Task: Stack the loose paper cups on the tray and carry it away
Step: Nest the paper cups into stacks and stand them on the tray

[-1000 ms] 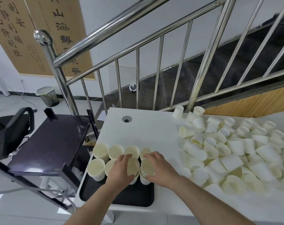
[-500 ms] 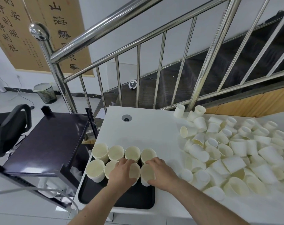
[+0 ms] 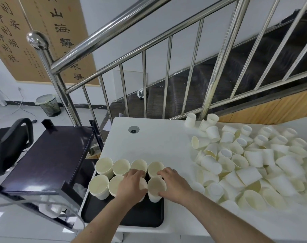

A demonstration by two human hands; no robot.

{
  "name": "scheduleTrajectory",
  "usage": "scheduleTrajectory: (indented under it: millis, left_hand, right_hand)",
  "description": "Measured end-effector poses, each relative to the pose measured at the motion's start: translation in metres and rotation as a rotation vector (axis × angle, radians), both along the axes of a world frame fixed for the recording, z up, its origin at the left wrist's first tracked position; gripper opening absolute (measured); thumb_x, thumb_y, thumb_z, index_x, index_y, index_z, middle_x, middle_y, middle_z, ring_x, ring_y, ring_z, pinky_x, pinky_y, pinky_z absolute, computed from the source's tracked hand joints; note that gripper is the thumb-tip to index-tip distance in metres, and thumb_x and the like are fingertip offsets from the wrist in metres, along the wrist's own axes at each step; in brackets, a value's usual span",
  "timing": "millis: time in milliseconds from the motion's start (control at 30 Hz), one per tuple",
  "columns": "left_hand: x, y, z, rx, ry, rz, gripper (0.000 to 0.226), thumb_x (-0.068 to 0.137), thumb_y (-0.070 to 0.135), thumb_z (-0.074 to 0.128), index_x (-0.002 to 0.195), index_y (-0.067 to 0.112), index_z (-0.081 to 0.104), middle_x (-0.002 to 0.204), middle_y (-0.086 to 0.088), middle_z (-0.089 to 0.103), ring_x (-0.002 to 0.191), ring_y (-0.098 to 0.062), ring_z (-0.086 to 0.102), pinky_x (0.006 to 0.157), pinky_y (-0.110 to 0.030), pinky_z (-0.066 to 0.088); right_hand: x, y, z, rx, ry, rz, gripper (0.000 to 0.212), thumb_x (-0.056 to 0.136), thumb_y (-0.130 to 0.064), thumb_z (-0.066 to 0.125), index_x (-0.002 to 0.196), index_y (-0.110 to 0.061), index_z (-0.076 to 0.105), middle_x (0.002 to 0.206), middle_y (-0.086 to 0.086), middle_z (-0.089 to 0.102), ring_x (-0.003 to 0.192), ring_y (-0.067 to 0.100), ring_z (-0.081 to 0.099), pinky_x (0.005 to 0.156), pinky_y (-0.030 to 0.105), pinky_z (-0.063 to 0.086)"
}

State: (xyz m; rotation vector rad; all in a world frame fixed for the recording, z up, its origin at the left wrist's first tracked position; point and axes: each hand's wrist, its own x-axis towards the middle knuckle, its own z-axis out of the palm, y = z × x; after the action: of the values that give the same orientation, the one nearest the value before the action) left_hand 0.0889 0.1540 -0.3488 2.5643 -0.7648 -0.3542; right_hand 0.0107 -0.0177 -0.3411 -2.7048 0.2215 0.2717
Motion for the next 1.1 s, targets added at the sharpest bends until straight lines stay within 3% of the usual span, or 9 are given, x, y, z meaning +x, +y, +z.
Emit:
scheduleTrajectory:
  millis: [400, 700, 867, 1100]
  left_hand:
    - [-0.037, -0.094, 0.028, -0.120, -0.052, -0.072, 0.055, 0.084, 0.028, 0.063, 0.135, 0.025, 0.044, 0.136, 0.005, 0.042, 0.126, -0.017, 0.039, 0.100, -0.025, 0.035]
    - [-0.074, -0.174, 0.032, -0.112, -0.054, -0.140, 0.056, 0.085, 0.034, 0.061, 0.137, 0.028, 0.040, 0.138, 0.008, 0.039, 0.129, -0.014, 0.036, 0.097, -0.028, 0.041]
    - [-0.059, -0.202, 0.032, -0.097, -0.043, -0.137, 0.056, 0.086, 0.034, 0.060, 0.137, 0.029, 0.039, 0.138, 0.010, 0.039, 0.128, -0.012, 0.037, 0.094, -0.028, 0.044]
    - [-0.010, -0.244, 0.018, -0.093, -0.016, -0.147, 0.056, 0.087, 0.035, 0.060, 0.138, 0.027, 0.039, 0.137, 0.008, 0.041, 0.126, -0.014, 0.039, 0.095, -0.029, 0.044]
  right_hand:
    - [-0.053, -0.088, 0.037, -0.037, -0.150, -0.103, 0.069, 0.086, -0.039, 0.066, 0.145, -0.024, 0.034, 0.141, -0.005, 0.034, 0.130, 0.014, 0.035, 0.096, 0.030, 0.044]
    - [-0.104, -0.172, 0.044, -0.066, -0.122, -0.252, 0.064, 0.089, -0.039, 0.063, 0.144, -0.026, 0.034, 0.143, -0.007, 0.033, 0.129, 0.013, 0.037, 0.092, 0.031, 0.046]
    - [-0.095, -0.201, 0.046, -0.065, -0.109, -0.288, 0.063, 0.089, -0.038, 0.062, 0.144, -0.025, 0.034, 0.143, -0.007, 0.033, 0.128, 0.013, 0.038, 0.088, 0.028, 0.045]
    - [-0.050, -0.235, 0.034, -0.063, -0.033, -0.311, 0.061, 0.089, -0.035, 0.062, 0.143, -0.024, 0.036, 0.143, -0.005, 0.034, 0.129, 0.015, 0.037, 0.095, 0.031, 0.044]
